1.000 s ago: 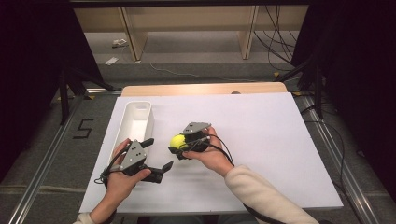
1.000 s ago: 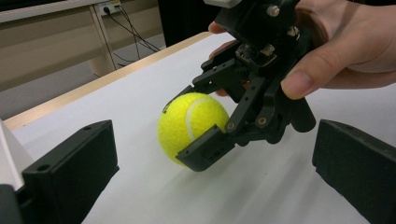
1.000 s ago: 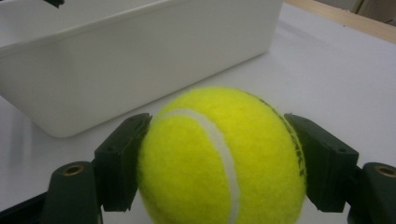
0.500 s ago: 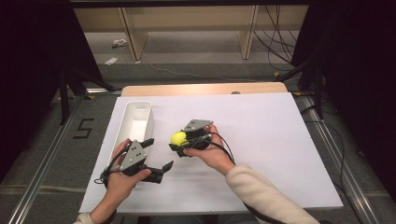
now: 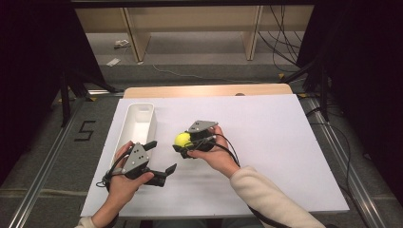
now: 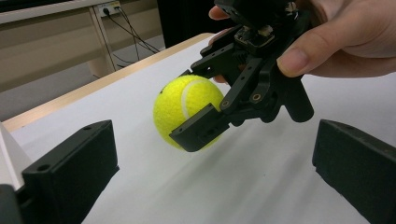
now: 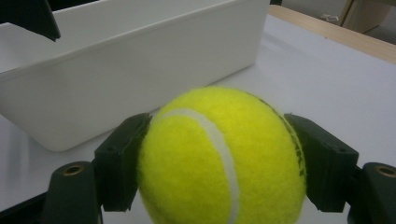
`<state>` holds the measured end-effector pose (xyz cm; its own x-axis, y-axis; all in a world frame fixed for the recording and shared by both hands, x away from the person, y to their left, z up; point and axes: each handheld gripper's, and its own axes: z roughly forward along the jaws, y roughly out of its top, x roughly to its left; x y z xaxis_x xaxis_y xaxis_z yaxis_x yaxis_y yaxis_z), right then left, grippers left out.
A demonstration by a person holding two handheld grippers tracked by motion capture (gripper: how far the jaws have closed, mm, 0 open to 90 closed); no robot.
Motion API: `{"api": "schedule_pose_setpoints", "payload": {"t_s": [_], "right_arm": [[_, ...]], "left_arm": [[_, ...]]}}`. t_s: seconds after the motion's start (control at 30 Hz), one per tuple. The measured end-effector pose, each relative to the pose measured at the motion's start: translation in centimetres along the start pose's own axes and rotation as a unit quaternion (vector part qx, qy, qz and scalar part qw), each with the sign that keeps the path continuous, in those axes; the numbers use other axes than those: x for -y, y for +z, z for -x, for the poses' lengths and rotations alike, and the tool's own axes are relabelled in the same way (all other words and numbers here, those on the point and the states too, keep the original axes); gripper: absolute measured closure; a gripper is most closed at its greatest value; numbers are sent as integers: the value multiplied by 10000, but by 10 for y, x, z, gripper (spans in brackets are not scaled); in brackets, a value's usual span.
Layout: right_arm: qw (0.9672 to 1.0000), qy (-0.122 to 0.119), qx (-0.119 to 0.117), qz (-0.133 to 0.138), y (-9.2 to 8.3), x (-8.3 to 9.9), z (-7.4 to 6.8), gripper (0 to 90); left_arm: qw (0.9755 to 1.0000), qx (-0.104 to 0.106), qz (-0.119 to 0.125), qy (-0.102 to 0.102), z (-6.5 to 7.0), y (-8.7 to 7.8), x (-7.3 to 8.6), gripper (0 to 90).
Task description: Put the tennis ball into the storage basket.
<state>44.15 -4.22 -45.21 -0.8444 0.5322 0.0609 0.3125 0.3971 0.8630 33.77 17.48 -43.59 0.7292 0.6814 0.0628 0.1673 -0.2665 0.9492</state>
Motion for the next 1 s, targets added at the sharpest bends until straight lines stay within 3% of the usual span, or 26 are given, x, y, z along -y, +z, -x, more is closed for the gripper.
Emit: {"api": "schedule_pose_setpoints", "payload": {"t_s": [1.0], "right_arm": [[9999,-16,99,135,-7,-10,3,266]], "left_arm": [[10000,8,1,5,0,0,0,0]]}}
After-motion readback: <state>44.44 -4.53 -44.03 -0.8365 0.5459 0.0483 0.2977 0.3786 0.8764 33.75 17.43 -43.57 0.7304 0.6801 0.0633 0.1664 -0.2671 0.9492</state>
